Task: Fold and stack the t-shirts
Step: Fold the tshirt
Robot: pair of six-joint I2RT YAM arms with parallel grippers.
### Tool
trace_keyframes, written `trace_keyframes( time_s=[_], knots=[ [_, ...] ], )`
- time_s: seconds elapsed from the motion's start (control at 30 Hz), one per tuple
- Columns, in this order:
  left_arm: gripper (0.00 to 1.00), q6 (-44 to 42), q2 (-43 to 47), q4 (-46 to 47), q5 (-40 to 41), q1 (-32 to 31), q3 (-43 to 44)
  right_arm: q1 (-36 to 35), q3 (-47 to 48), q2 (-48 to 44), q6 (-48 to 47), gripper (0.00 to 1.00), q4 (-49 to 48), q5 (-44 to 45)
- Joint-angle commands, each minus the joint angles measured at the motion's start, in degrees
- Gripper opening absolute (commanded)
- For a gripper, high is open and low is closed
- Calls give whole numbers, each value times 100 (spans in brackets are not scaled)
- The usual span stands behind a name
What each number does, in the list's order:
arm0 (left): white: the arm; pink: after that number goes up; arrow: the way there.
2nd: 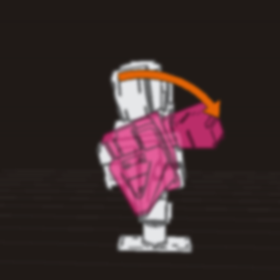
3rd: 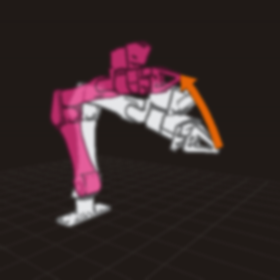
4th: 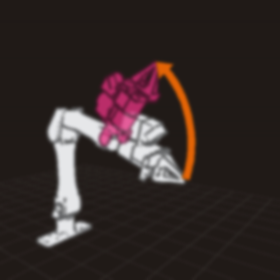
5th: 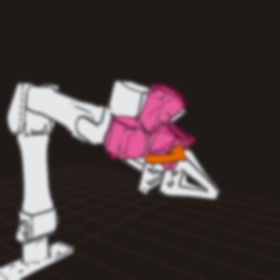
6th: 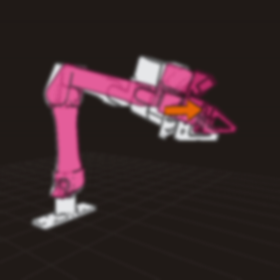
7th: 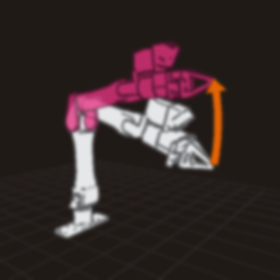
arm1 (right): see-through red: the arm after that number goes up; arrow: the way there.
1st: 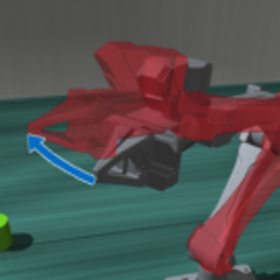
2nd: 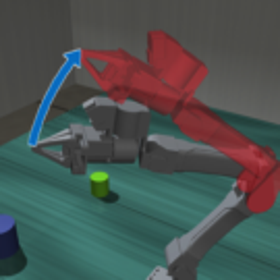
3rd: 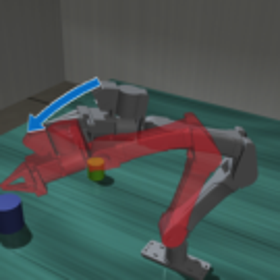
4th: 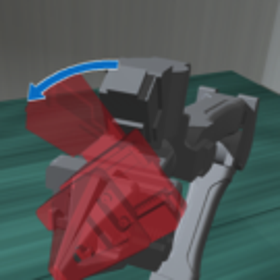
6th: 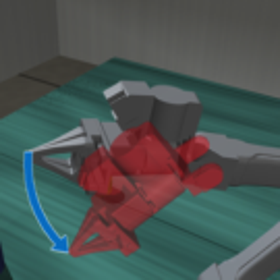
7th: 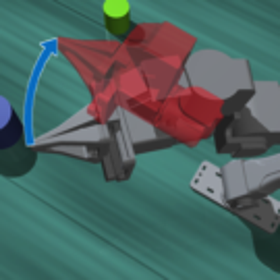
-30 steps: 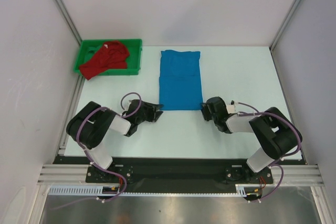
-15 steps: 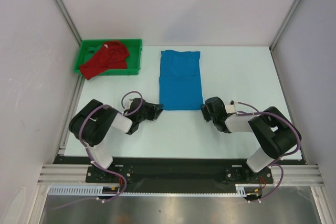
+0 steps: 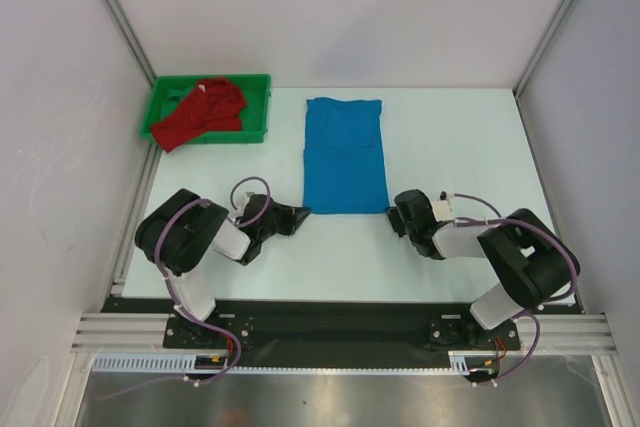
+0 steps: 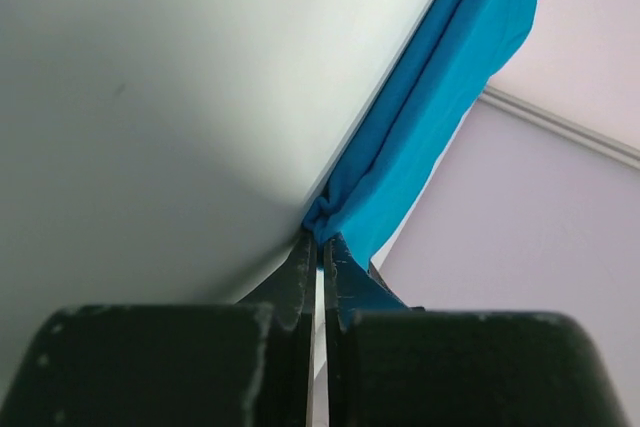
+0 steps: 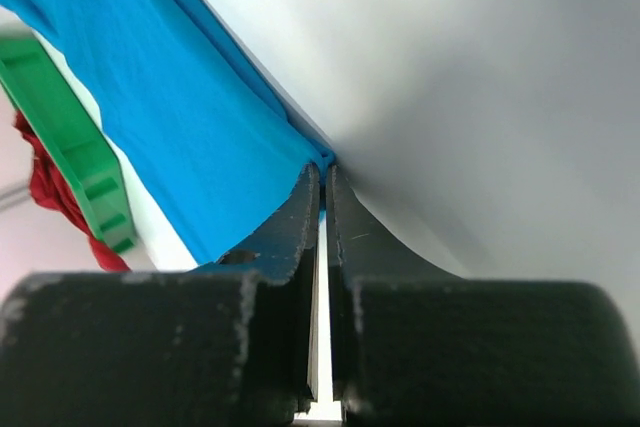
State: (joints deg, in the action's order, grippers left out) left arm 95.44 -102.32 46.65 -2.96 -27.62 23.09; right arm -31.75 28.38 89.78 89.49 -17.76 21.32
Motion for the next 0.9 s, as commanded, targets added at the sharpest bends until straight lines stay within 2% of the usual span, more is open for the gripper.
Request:
trace_keyframes(
  time_s=[0.0, 0.23, 0.4, 0.6, 0.77, 0.87],
  knots=[
    [0, -297, 36, -385, -82, -16, -454, 28, -429, -249, -591, 0, 739, 110],
    [0, -421, 1003, -894, 6, -323, -893, -191, -957, -1242, -529, 0, 1072, 74],
    [0, -62, 1925, -1158, 287, -919, -1376, -770, -1203, -2393, -179, 0, 2011, 407],
    [0, 54, 3329, -2273, 902, -1579, -1492, -1649, -1422, -3894, 480, 0, 3453, 1031],
    [0, 98, 4456, -3301, 1324, -1809, -1624, -2274, -1371, -4460, 894, 0, 4252, 1373],
    [1, -95, 4783, -3714, 1386, -1835, -1466, -2380, -1335, -4609, 886, 0, 4246, 1436]
  ],
)
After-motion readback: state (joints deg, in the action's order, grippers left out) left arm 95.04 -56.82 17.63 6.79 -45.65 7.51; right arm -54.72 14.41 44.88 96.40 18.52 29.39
